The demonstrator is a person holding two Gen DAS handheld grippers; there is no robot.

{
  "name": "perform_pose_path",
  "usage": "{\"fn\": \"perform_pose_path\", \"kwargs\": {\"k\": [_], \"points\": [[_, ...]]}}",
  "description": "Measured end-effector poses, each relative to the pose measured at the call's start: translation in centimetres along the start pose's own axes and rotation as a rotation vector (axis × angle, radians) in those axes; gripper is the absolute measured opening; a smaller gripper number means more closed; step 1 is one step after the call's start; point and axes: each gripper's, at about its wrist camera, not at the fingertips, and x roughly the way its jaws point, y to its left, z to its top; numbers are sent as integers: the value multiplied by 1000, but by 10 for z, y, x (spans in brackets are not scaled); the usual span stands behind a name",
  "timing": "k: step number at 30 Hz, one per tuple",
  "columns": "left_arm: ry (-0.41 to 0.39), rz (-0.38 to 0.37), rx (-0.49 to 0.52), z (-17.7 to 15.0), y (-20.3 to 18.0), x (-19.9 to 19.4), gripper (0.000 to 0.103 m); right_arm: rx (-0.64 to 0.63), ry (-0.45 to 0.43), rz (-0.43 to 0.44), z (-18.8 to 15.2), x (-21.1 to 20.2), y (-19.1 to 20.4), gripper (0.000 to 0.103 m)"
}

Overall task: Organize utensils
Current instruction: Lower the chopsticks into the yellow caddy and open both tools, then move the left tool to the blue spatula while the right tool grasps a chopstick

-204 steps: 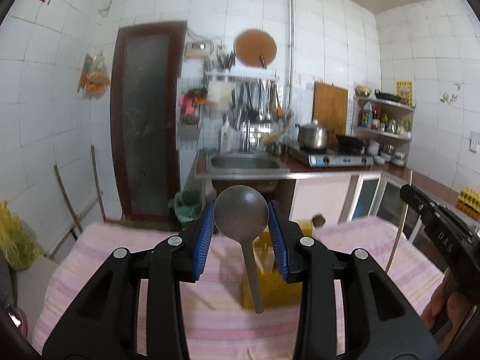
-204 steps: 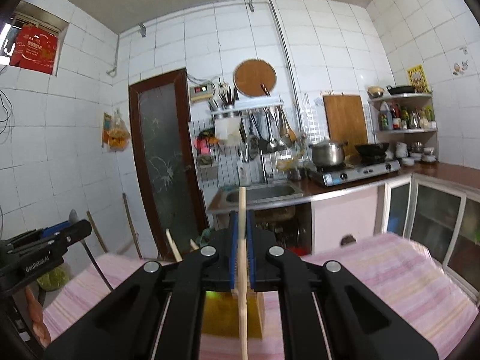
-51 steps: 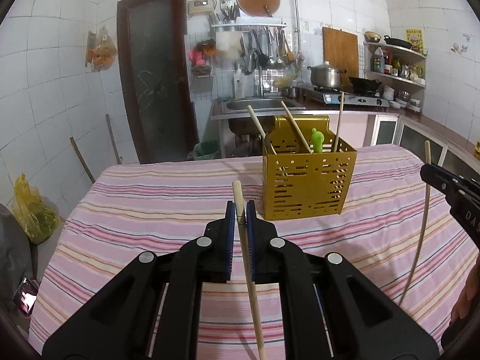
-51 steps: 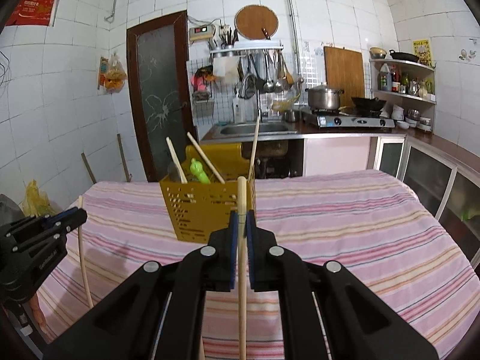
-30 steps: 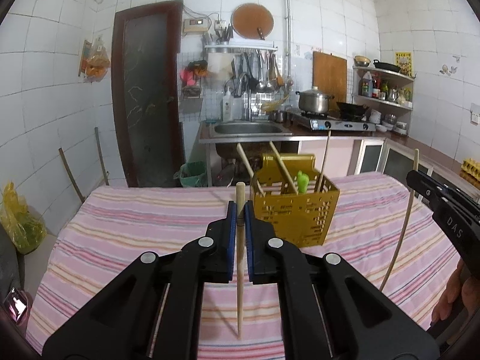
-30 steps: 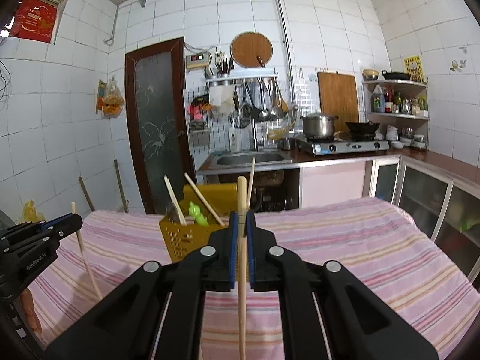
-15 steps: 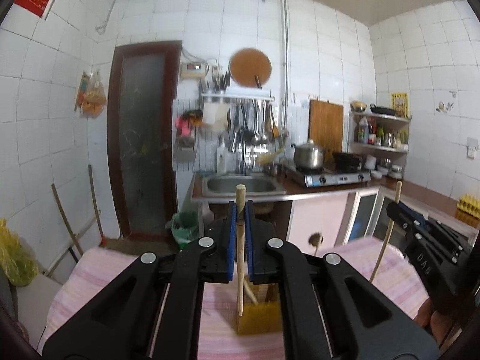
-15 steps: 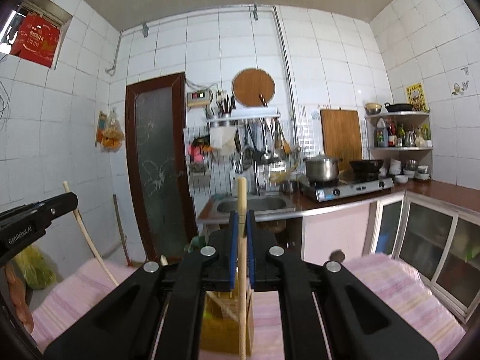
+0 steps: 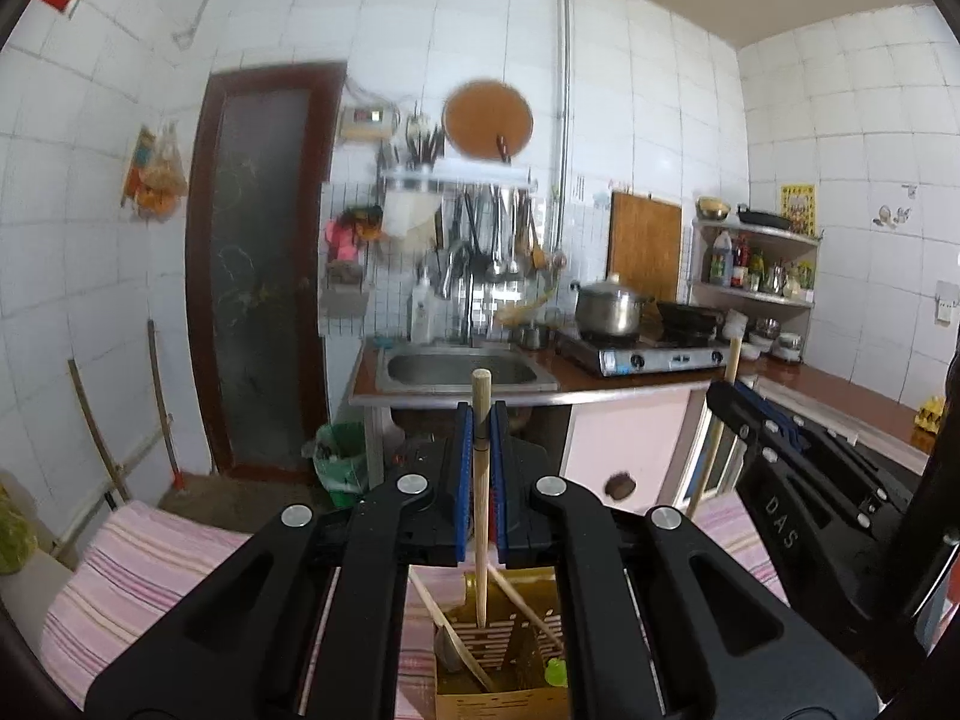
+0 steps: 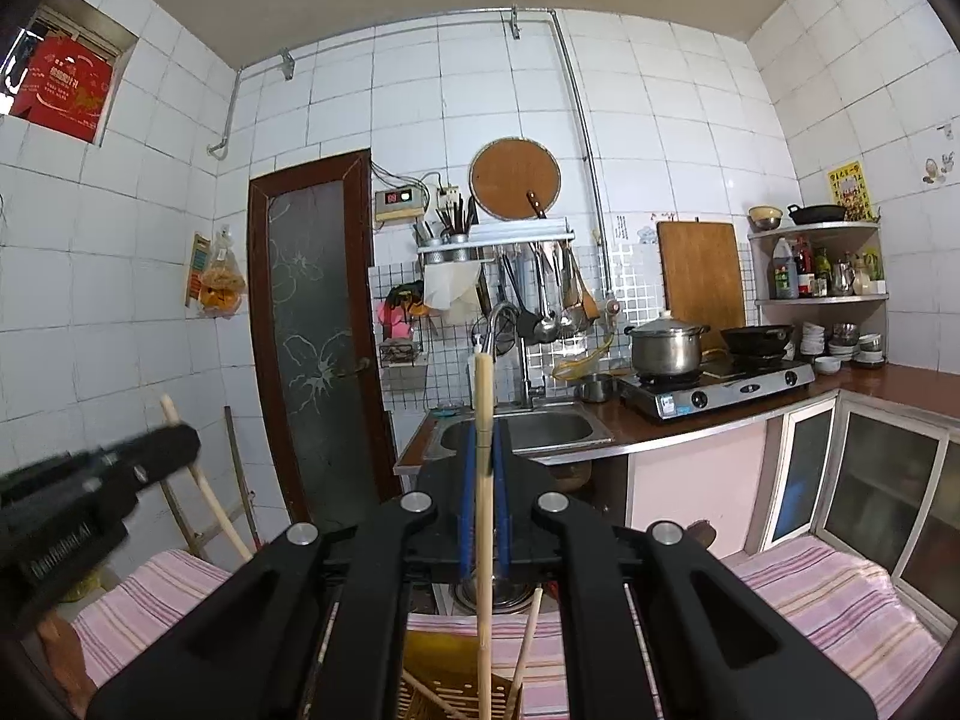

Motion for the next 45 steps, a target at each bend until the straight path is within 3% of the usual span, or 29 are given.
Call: {"fn": "perform_pose_path", "kwargs": {"k": [9,10,11,12,13,14,17,19,22,31,36,45], "points": [[130,19,-20,-47,19,29,6,-14,116,-16,-48,18,-13,7],[139,24,-22,-48,22,25,14,-16,132,-25,-48,16,-15,8],[146,34,-19,-49,25,20,21,-17,157,-37,-48,13,-19,19],[150,40,-15,-49,27,16,41,-12,173,-44,-48,7,-22,45],[147,55,-14,-49,30,7,58,-7,174,-50,-47,2,-23,56],[141,69,-15,-49,33,-2,63,-9,169,-64,-45,-9,-25,60],[162,93,-12,-52,41,-26,73,-18,195,-77,-39,-35,-29,60],[187,105,-15,-55,47,-41,84,-17,217,-76,-38,-51,-31,61],[206,112,-16,-65,55,-65,98,-24,235,-86,-42,-78,-31,68],[302,193,70,-132,60,-108,98,-35,389,-51,-91,-132,-25,74],[407,182,9,-174,76,-112,98,-46,473,-44,-131,-146,-18,75],[498,217,13,-231,75,-104,98,-71,599,-27,-185,-149,0,75]]}}
